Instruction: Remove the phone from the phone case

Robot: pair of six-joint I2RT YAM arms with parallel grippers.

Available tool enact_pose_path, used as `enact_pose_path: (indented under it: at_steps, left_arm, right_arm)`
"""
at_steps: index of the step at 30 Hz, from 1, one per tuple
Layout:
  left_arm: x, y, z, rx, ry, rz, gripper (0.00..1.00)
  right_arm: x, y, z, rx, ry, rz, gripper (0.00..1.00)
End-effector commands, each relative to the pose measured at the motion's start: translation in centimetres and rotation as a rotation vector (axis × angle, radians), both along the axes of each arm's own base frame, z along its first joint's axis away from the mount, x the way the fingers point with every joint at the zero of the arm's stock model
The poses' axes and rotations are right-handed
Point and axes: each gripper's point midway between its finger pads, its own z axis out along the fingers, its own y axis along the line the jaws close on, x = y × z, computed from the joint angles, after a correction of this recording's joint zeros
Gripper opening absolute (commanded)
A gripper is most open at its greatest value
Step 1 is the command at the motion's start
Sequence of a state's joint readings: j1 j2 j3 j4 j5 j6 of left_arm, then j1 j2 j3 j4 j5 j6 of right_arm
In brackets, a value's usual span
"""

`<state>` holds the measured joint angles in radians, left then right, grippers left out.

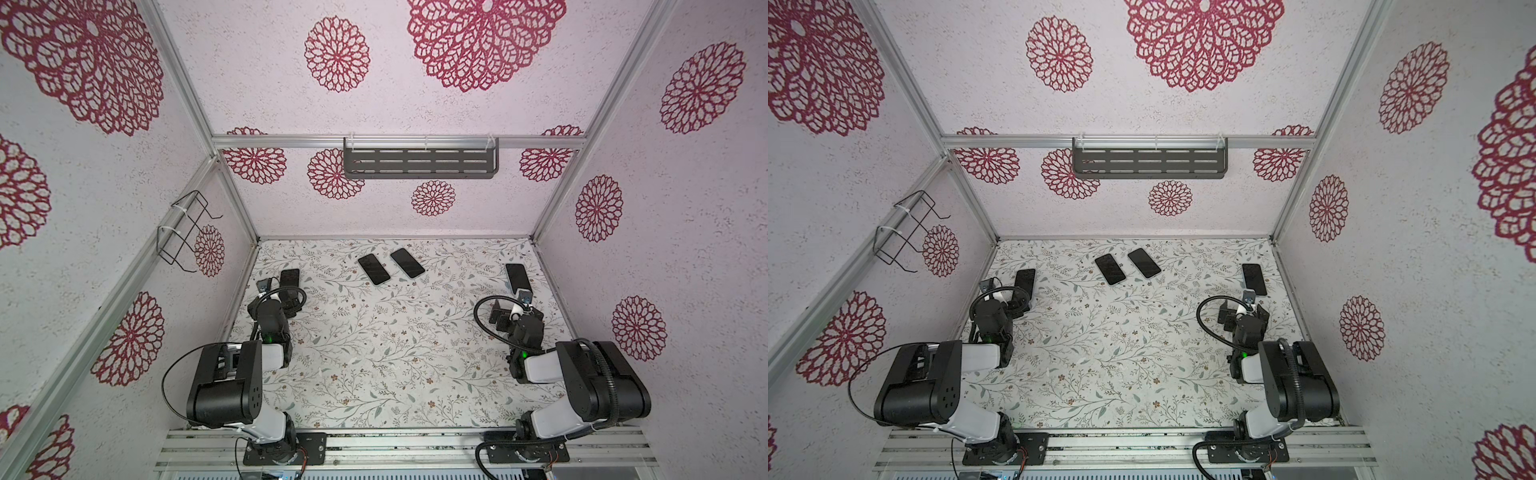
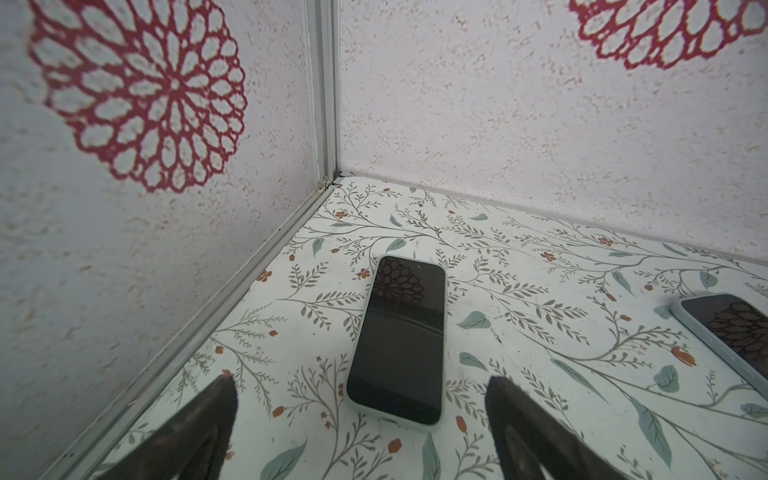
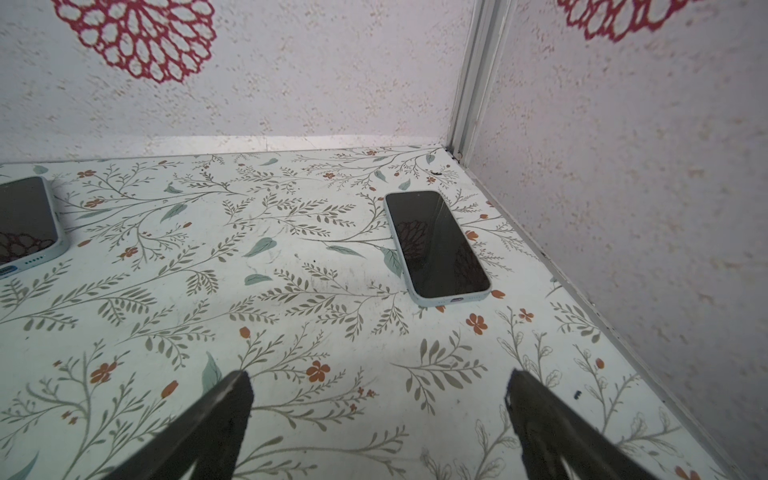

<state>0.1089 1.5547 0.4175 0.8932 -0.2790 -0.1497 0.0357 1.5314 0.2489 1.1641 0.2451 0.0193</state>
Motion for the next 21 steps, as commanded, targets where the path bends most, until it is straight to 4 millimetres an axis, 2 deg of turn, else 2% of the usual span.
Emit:
enact_pose_path:
  at_steps: [1,3,6,9,13,18,21]
  left_arm:
    - [-0.2,-0.8,0.9,0.033,-0.012,-0.012,0.97]
    - [-0.5,-1.7,3.0,0.091,0.001,0.008,0.97]
    - [-1.4,-3.1,7.2,0.13,-0.029,0.042,0.97]
    - [-2.3,-4.5,10.7,0.007,-0.043,0.032,0.97]
    - [-3.8,-7.0,14.7,-0.207,-0.033,-0.076,0.97]
    - [-5.6,-10.5,16.2,-0.403,0.092,-0.216,0.97]
    - [-6.4,-11.3,16.1,-0.468,0.148,-0.218,0.97]
  right_arm:
    - [-0.4,-0.6,1.9,0.005,-0.062,-0.045,0.99]
    - [-0.2,-0.8,3.2,-0.001,-0.038,-0.079,0.99]
    - [0.2,-0.6,4.1,0.067,0.066,-0.094,0.99]
    - [0.0,0.7,5.4,0.142,0.112,-0.043,0.99]
    - [-1.1,1.5,6.8,0.205,0.205,-0.023,0.99]
    - [-2.3,2.5,8.0,0.222,0.327,0.028,0.99]
    - [-2.6,2.4,8.2,0.225,0.384,0.015,0.99]
